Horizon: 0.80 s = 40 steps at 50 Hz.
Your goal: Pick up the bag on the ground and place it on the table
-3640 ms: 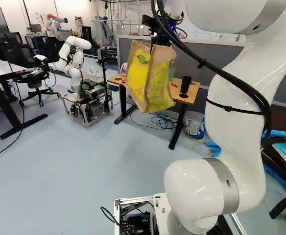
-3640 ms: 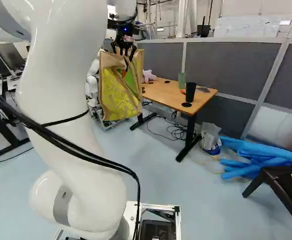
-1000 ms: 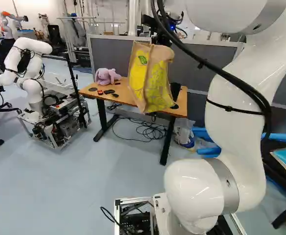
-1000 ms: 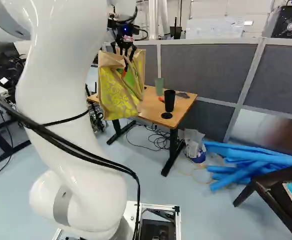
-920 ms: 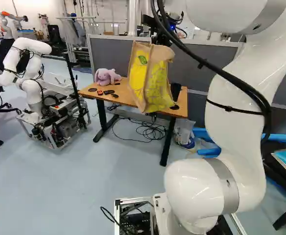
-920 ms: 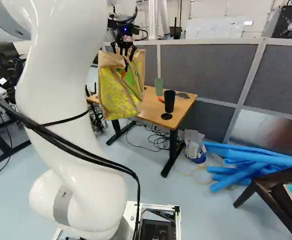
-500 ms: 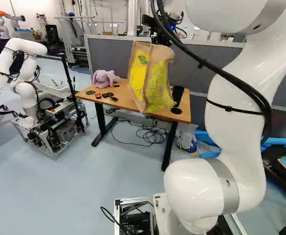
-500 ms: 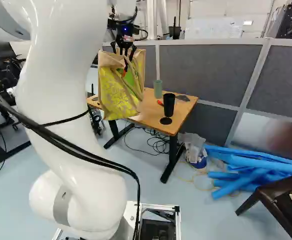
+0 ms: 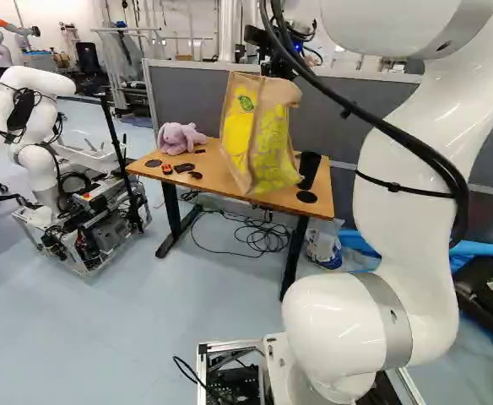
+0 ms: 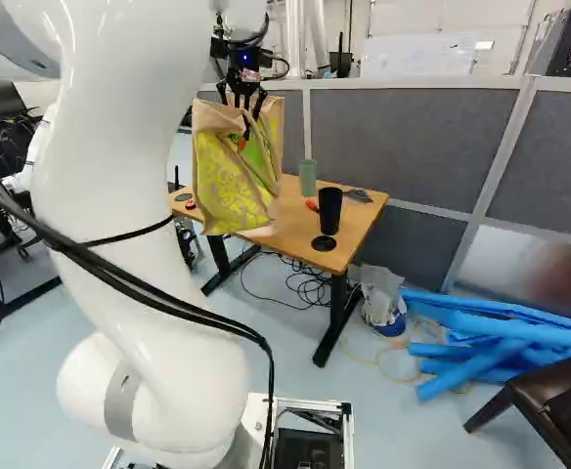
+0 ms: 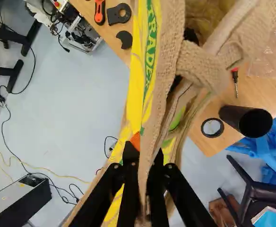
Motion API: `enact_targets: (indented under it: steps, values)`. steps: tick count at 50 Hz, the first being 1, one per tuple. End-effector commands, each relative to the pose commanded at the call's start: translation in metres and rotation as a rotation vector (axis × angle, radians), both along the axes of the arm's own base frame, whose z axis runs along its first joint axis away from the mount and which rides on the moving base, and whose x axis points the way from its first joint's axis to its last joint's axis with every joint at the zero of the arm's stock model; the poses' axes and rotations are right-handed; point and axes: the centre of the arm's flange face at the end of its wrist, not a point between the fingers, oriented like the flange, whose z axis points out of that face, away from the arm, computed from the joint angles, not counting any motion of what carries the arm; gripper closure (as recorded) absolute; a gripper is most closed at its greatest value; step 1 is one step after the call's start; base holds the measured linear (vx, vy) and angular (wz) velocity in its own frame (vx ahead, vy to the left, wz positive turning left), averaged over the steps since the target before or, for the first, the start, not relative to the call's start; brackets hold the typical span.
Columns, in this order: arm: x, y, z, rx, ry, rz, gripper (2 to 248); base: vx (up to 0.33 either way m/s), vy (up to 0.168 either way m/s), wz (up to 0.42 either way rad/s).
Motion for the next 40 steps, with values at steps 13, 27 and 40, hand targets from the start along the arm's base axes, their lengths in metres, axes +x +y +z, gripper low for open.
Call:
enact_targets:
  steps: [13, 27, 40]
  values:
    - [0.0000, 0.0000, 0.0000, 0.000, 0.000, 0.000, 222, 0.086, 0.001, -0.008]
    - [0.0000, 0.0000, 0.0000, 0.000, 0.000, 0.000, 222, 0.112, 0.000, -0.010]
    - [0.0000, 0.0000, 0.0000, 0.000, 0.000, 0.000, 222, 0.129, -0.002, -0.013]
